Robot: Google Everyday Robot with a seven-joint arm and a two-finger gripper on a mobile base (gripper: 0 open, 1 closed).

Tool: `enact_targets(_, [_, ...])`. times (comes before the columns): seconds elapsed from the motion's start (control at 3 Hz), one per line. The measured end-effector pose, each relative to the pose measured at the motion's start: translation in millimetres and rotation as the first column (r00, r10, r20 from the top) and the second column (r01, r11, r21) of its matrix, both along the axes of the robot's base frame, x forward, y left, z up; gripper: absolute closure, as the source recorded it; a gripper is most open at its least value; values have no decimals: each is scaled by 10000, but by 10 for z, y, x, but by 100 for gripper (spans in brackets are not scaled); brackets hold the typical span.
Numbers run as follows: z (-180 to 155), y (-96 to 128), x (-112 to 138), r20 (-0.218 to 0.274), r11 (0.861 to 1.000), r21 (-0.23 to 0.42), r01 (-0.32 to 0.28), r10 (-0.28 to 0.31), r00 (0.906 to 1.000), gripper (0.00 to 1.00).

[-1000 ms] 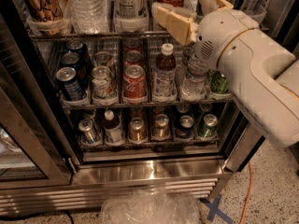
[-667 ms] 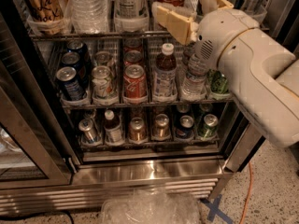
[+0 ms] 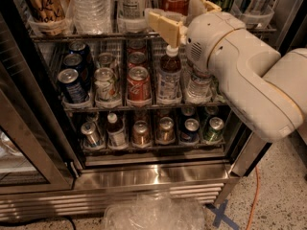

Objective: Pick coke can from top shelf of fridge

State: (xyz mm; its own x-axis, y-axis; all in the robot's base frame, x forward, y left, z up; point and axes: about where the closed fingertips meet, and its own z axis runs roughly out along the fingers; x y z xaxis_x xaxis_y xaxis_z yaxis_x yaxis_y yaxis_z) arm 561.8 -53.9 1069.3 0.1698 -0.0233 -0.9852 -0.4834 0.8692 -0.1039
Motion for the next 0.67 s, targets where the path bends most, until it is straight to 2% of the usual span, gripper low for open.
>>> enact_targets(0.33, [-43, -86, 54, -236, 9996, -53, 278, -279, 9993, 23])
enact_targets(0.67, [49, -23, 234, -255, 9995, -64, 316, -317, 9992, 17])
